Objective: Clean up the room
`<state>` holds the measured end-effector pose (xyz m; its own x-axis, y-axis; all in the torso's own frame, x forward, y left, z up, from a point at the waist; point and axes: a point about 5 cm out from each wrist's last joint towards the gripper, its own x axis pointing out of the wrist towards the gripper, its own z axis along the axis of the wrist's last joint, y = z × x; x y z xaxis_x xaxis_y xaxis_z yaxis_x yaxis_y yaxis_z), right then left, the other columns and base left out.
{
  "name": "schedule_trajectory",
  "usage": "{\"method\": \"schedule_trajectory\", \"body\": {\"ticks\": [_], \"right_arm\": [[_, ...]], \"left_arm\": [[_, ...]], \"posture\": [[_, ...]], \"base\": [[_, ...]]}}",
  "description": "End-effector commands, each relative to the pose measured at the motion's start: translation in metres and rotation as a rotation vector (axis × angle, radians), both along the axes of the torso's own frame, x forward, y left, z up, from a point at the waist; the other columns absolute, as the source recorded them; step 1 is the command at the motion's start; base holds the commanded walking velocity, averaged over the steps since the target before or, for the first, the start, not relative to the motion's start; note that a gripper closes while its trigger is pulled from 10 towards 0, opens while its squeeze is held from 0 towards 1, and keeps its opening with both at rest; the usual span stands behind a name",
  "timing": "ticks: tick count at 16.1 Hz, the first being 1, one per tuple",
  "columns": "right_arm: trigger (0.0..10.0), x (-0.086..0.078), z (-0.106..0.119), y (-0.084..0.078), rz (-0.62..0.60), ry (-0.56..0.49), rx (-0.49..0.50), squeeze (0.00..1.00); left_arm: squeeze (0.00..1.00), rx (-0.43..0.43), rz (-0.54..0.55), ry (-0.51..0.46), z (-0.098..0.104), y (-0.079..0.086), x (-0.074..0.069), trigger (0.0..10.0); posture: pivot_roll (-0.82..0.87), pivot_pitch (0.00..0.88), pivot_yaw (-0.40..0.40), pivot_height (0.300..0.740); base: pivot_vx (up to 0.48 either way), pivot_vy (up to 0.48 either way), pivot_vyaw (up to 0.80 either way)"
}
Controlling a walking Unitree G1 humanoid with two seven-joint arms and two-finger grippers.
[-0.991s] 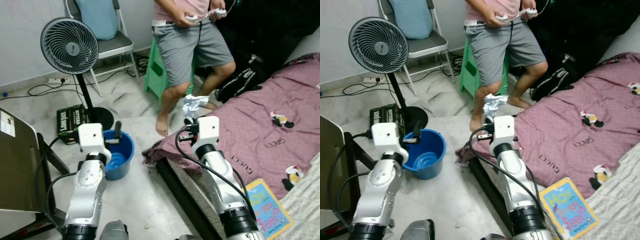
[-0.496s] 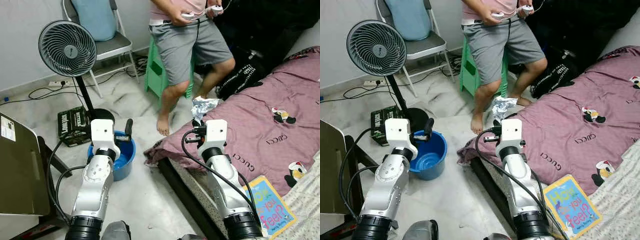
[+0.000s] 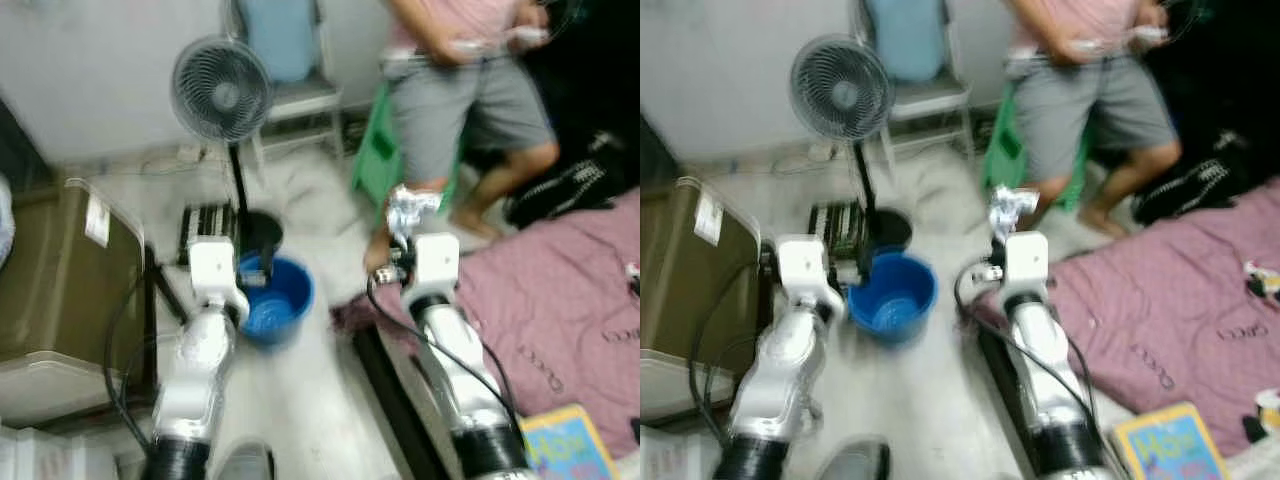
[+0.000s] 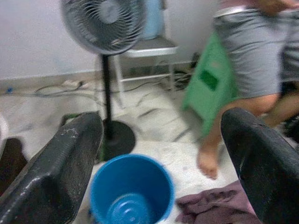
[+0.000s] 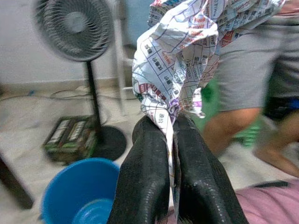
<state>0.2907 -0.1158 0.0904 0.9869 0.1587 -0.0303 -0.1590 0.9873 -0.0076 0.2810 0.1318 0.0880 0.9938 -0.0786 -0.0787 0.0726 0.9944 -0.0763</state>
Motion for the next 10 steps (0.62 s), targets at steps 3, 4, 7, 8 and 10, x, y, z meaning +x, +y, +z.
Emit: {"method": "schedule_trajectory", "body": {"ticks": [3,4,7,8,10], "right_arm": [[10.0,-0.0019,0.0004,0.0017,0.024,-0.012,-0.026,0.0],[10.0,-0.0017,0.0003,0.0011,0.023,-0.009,-0.022,0.0],[10.0,-0.0018,-0.0002,0.0014,0.027,-0.008,-0.022,0.0],[10.0,-0.0025,0.0014,0.0053,0.059,-0.03,-0.057,0.0],[10.0,-0.0034,0.0021,0.0081,0.075,-0.037,-0.065,0.0]], "left_arm": [[0.0,-0.015,-0.024,0.002,0.0008,-0.0032,0.0001,10.0],[0.0,-0.025,-0.034,0.001,0.0009,-0.0038,-0.0006,10.0],[0.0,-0.044,-0.052,-0.013,0.0026,-0.0049,-0.0022,10.0],[0.0,-0.051,-0.052,-0.017,0.0029,-0.0047,-0.0028,10.0],[0.0,-0.057,-0.058,-0.019,0.0032,-0.005,-0.0031,10.0]], "posture": [[-0.06,0.024,-0.017,0.74],[-0.06,0.025,-0.018,0.74],[-0.05,0.027,-0.021,0.74],[-0.05,0.027,-0.021,0.74],[-0.05,0.03,-0.021,0.74]], "base": [[0.0,0.0,0.8],[0.0,0.0,0.0],[0.0,0.0,0.0],[0.0,0.0,0.0],[0.0,0.0,0.23]]}}
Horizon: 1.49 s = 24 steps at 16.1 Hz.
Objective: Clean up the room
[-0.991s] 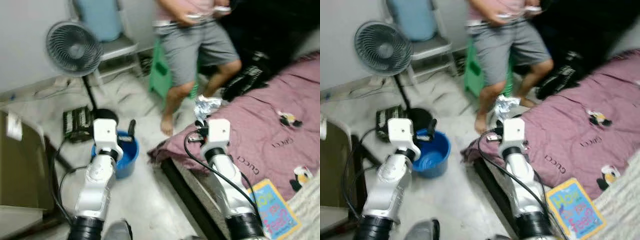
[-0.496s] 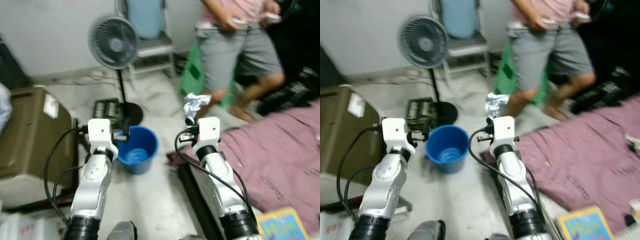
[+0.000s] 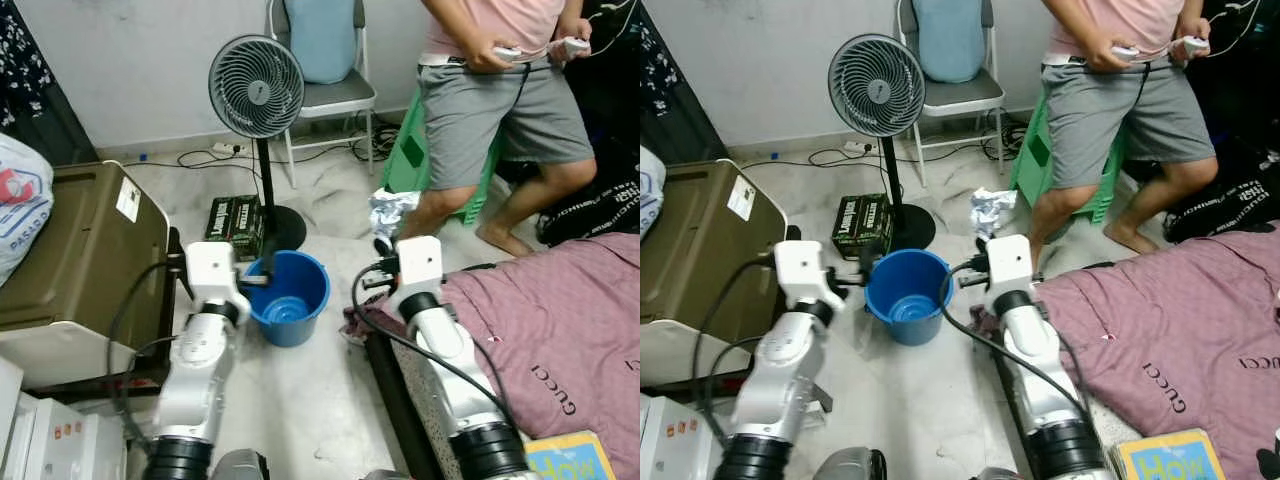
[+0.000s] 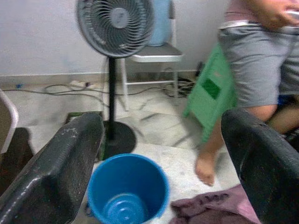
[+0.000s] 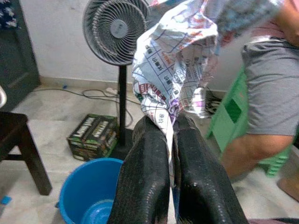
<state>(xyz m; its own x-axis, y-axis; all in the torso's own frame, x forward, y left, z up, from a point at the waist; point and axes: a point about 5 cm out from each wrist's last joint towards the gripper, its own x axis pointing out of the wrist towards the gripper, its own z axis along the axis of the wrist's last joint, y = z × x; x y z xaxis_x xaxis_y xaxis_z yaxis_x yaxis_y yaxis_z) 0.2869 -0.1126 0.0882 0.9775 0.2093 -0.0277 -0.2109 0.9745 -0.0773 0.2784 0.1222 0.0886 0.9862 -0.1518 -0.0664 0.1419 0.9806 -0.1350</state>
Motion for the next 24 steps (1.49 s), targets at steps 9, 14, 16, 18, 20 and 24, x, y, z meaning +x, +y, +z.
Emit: {"method": "schedule_trajectory", "body": {"ticks": [9,14,16,18,20,24], "right_arm": [[10.0,-0.0007,0.0031,0.0046,0.019,-0.015,0.012,0.0],[10.0,0.0001,0.0019,0.0042,0.011,-0.004,0.027,0.0],[10.0,0.0002,0.002,0.0049,0.013,-0.002,0.03,0.0],[10.0,0.0004,0.002,0.0052,0.016,-0.002,0.031,0.0],[10.0,0.0006,0.0021,0.0054,0.017,-0.001,0.032,0.0],[10.0,0.0006,0.0018,0.0066,0.022,-0.001,0.031,0.0]], "left_arm": [[0.0,0.003,0.027,-0.014,0.0038,0.0119,-0.0002,10.0],[0.0,0.002,0.021,-0.008,0.0028,0.0102,-0.0013,10.0],[0.0,0.003,0.018,-0.007,0.0031,0.0099,-0.0008,10.0],[0.0,0.001,0.017,-0.01,0.0033,0.0094,-0.0006,10.0],[0.0,0.001,0.018,-0.009,0.0033,0.0094,-0.0006,10.0],[0.0,0.001,0.016,-0.009,0.0031,0.0092,-0.0003,10.0]], "posture": [[-0.05,0.04,-0.026,0.74],[-0.05,0.042,-0.024,0.74],[-0.05,0.041,-0.024,0.74],[-0.05,0.04,-0.025,0.74],[-0.05,0.041,-0.025,0.74],[-0.05,0.04,-0.025,0.74]], "base": [[0.0,0.0,0.66],[0.0,0.0,0.19],[0.0,0.0,0.0],[0.259,0.0,0.0],[0.274,0.0,0.0],[0.275,0.0,0.0]]}}
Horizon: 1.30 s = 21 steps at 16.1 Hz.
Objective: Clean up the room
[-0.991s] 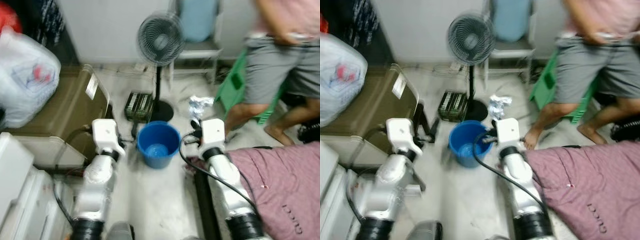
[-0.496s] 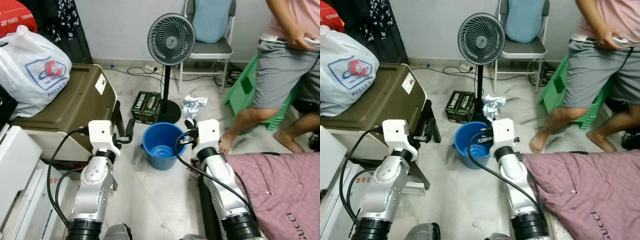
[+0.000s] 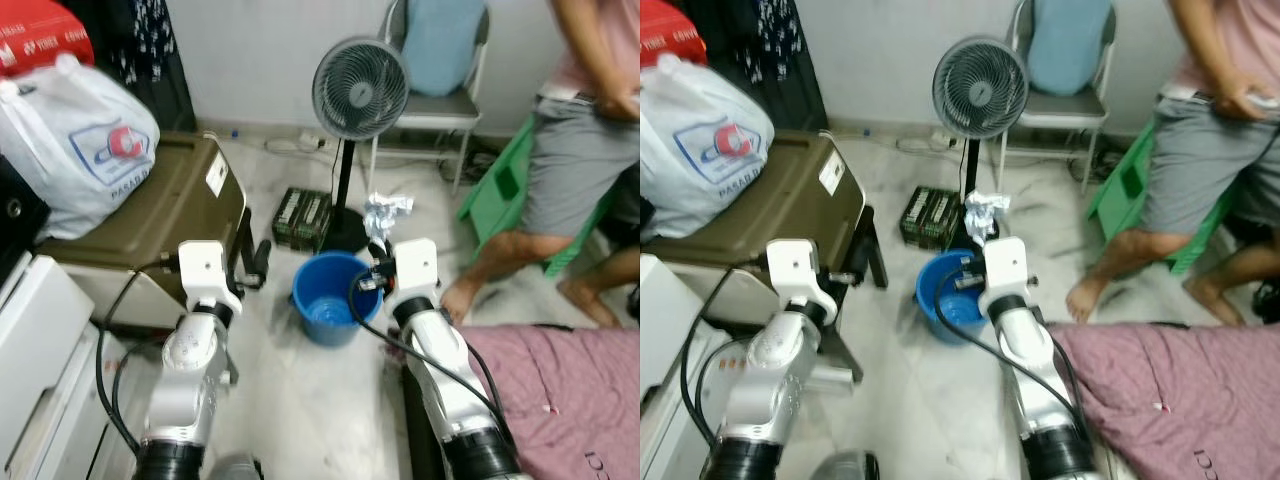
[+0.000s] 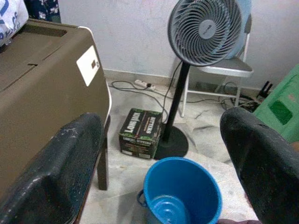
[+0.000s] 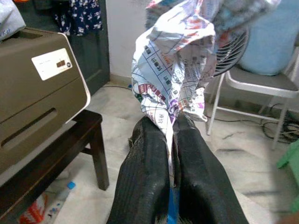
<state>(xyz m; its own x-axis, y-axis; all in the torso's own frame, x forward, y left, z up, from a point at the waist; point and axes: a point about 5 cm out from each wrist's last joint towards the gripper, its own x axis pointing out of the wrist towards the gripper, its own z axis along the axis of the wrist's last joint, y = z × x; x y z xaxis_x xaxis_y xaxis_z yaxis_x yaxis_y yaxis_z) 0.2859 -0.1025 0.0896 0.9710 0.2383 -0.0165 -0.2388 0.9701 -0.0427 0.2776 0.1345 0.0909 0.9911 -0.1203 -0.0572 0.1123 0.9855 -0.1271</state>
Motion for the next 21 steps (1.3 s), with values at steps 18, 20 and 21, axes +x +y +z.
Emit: {"method": "schedule_trajectory", "body": {"ticks": [18,20,21], "right_arm": [[10.0,0.0049,0.0011,-0.0018,0.005,-0.005,-0.015,0.0],[10.0,0.0055,0.0008,-0.0023,0.001,-0.003,-0.012,0.0],[10.0,0.0059,0.0009,-0.0023,-0.002,-0.003,-0.005,0.0]], "left_arm": [[0.0,-0.005,-0.025,-0.001,0.0007,-0.0074,0.002,10.0],[0.0,-0.005,-0.026,-0.002,0.0009,-0.0073,0.002,10.0],[0.0,-0.005,-0.026,-0.002,0.001,-0.0073,0.0021,10.0]], "posture": [[-0.05,0.028,-0.026,0.74],[-0.05,0.029,-0.026,0.74],[-0.05,0.03,-0.026,0.74]], "base": [[0.273,0.0,0.47],[0.266,0.0,0.0],[0.266,0.0,0.0]]}}
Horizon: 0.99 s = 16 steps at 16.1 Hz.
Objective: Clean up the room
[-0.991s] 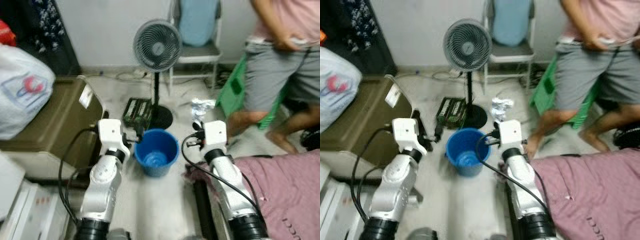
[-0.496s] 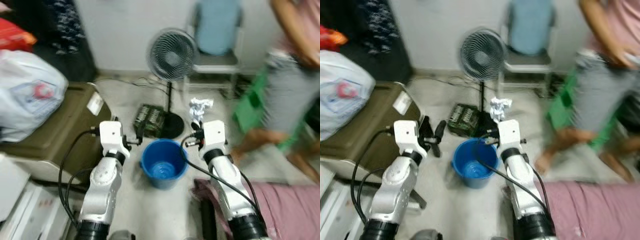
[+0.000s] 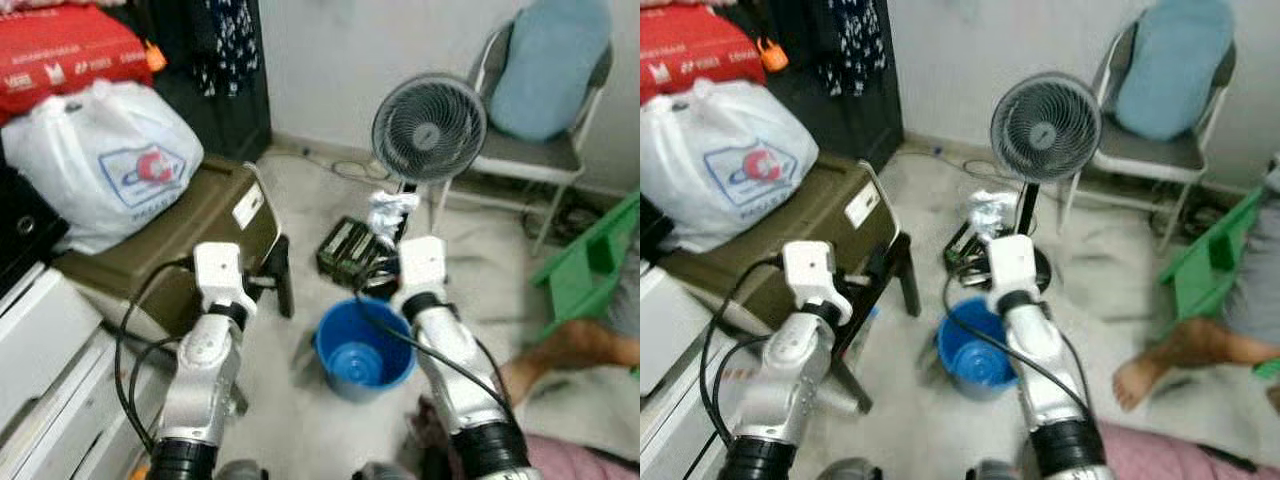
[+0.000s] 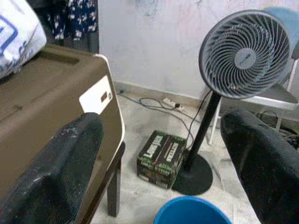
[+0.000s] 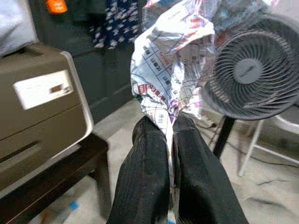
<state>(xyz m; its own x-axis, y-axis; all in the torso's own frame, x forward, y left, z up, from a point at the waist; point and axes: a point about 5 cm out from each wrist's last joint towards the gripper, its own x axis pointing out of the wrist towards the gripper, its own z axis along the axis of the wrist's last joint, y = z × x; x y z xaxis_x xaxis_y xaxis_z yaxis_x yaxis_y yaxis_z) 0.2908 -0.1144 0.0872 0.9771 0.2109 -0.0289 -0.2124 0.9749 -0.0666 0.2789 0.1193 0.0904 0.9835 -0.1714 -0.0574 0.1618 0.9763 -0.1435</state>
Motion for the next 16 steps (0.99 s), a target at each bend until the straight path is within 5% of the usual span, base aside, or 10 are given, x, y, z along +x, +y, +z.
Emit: {"method": "schedule_trajectory", "body": {"ticks": [1,7,16], "right_arm": [[10.0,0.0015,0.0036,0.0097,0.023,-0.01,0.026,0.0],[10.0,0.0037,0.0032,0.0075,0.008,0.005,0.043,0.0],[10.0,0.0055,0.0044,0.0088,0.01,-0.001,0.041,0.0]], "left_arm": [[0.0,0.011,0.024,-0.005,0.0016,0.0079,0.0013,10.0],[0.0,0.01,0.027,-0.005,0.0014,0.0081,0.0003,10.0],[0.0,0.011,0.022,-0.008,0.0035,0.0082,0.0032,10.0]], "posture": [[-0.05,0.034,-0.026,0.74],[-0.05,0.043,-0.028,0.74],[-0.05,0.06,-0.026,0.74]], "base": [[0.259,0.0,0.0],[0.263,0.0,-0.48],[0.263,0.0,0.0]]}}
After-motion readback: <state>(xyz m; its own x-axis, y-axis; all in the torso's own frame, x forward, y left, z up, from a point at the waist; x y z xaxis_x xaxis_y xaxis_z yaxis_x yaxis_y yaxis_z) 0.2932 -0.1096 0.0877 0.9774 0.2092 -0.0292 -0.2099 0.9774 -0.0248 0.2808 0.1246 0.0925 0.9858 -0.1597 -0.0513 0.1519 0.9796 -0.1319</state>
